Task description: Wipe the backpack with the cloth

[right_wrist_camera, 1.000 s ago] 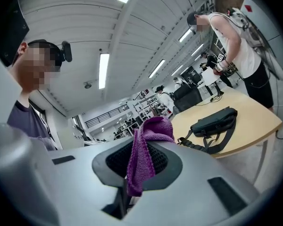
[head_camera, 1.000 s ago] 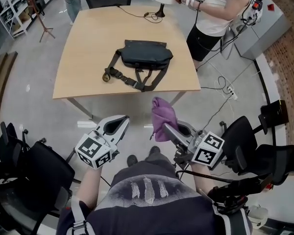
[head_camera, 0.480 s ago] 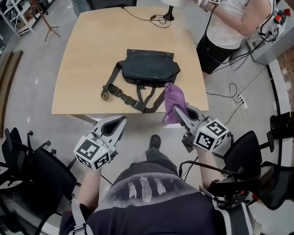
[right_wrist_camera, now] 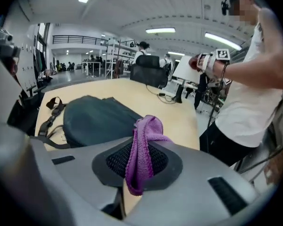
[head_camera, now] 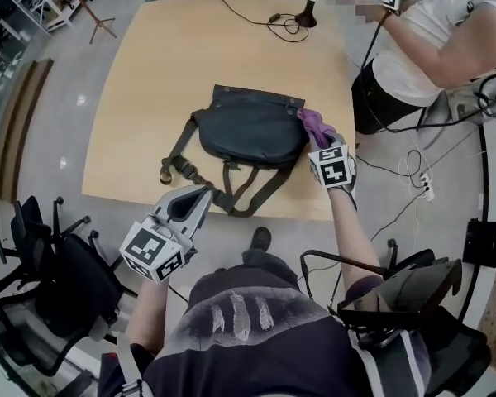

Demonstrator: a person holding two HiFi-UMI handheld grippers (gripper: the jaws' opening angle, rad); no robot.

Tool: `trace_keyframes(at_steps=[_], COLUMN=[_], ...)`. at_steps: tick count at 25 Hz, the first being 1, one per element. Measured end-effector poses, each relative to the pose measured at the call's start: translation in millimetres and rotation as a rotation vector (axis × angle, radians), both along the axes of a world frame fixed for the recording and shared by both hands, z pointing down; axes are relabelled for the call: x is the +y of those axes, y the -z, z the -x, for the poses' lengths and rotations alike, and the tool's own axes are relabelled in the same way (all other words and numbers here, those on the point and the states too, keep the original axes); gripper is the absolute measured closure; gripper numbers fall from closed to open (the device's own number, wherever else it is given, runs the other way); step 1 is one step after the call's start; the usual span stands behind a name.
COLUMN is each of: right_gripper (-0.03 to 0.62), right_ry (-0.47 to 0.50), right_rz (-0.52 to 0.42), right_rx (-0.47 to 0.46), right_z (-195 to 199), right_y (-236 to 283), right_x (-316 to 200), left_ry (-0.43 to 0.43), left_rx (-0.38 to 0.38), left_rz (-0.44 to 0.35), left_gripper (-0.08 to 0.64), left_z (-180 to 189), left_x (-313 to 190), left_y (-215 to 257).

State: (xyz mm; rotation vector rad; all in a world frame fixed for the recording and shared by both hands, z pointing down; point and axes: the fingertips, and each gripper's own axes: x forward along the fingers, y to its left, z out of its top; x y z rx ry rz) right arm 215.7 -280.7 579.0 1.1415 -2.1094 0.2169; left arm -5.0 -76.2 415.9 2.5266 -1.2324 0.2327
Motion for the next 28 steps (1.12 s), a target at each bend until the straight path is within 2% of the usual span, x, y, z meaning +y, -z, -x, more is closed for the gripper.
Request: trace_keyframes(at_steps=[2,4,9,13,17,20,28], right_gripper=[0.561,0.561,0.561,0.562,0.561,0.561,0.563], right_ry=[0.032,0.084,0.124,0.171,0.245,0.248,0.327], right_rz=[0.072,0.103,0.200,0.219,0.248,0.307,0.389], right_rx=[0.018,0.025,-0.003,0.015,0.061,0.024,-0.022], right_z=[10.8,29.1,53.0,72.2,107.9,145.0,245.3], right_y=[-28.0,-36.5,-46.0,-40.2,-33.5,-32.6,-32.5], right_x=[-9.9,-10.9,4.5,15.8,30.0,40.9,75.6], left_ry=[0.023,0.049,0.074,0.021,-0.073,-0.120,-0.159], left_rx=[-0.030,-0.055,-0.049,-0.024,-0.003,0.005,0.040], left_rz=[-0.001,0.004,0.025,0.012,-0.011,-0.021,-0.014], left_gripper=[0.552,0.551,0.551,0.551,0.552,0.552,0.552], left_z=[0.0,5.1,19.2,25.0,32.9,54.8,111.3], left_x=[-10.8,-17.6,-30.0,-48.3,-66.6,-81.3,-108.2], left_y=[1.2,-0.5,-11.3,-17.8,-22.7,-21.3,-30.5])
